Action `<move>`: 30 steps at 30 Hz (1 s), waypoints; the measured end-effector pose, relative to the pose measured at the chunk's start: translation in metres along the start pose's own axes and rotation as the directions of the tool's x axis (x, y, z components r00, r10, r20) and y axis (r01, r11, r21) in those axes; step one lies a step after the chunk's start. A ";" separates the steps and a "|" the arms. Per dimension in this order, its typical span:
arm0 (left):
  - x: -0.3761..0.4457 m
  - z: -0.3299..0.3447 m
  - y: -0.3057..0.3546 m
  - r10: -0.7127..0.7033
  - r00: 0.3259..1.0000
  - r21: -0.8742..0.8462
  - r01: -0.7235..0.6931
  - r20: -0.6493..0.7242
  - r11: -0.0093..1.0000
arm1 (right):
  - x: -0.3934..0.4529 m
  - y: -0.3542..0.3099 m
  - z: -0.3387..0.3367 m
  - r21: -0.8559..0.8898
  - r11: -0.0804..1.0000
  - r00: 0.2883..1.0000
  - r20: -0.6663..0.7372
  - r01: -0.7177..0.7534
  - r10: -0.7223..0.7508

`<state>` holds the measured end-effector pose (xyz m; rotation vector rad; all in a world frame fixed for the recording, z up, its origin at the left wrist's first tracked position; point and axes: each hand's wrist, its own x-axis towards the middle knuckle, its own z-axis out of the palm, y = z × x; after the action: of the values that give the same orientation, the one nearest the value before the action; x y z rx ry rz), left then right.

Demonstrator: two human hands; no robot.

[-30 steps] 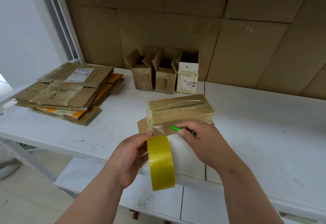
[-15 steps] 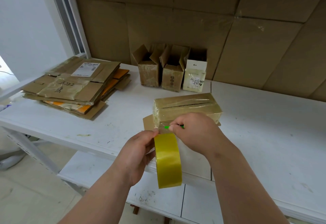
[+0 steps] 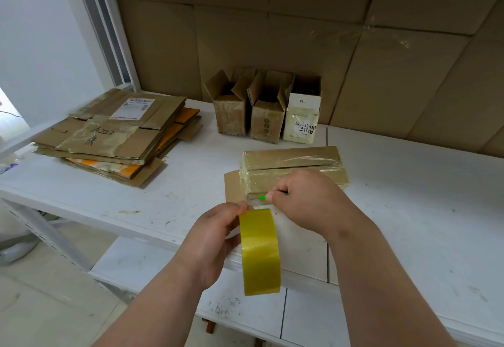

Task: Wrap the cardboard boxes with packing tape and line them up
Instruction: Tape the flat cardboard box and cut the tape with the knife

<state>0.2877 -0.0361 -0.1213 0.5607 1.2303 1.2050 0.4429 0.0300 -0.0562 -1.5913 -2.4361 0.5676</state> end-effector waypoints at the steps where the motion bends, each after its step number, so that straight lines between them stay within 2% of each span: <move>1: 0.000 0.000 0.000 0.003 1.000 0.005 -0.003 0.004 1.000 | 0.000 0.001 0.000 -0.003 1.000 1.000 -0.002 0.000 0.000; 8: 0.001 0.001 0.002 0.022 1.000 0.060 -0.022 0.000 0.998 | 0.004 0.003 -0.002 -0.008 1.000 1.000 0.010 -0.005 0.005; 13: 0.006 -0.002 0.003 0.084 0.996 0.137 -0.085 0.019 0.987 | 0.005 0.003 -0.007 -0.022 1.000 1.000 0.015 -0.007 0.008; 18: 0.009 0.000 0.004 0.102 0.993 0.103 -0.108 0.054 0.989 | 0.011 0.002 -0.003 -0.049 0.999 0.998 0.054 -0.014 0.017; 23: 0.009 -0.001 0.005 0.098 0.993 0.057 -0.102 0.060 0.993 | 0.016 0.001 0.002 -0.055 0.998 0.999 0.038 -0.010 0.013; 30: 0.014 -0.004 0.004 0.088 0.991 0.009 -0.089 0.102 0.996 | 0.018 -0.001 0.009 -0.151 0.989 1.000 0.019 0.009 -0.006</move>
<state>0.2806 -0.0237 -0.1251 0.6846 1.1383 1.2283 0.4319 0.0444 -0.0651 -1.6377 -2.5524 0.4072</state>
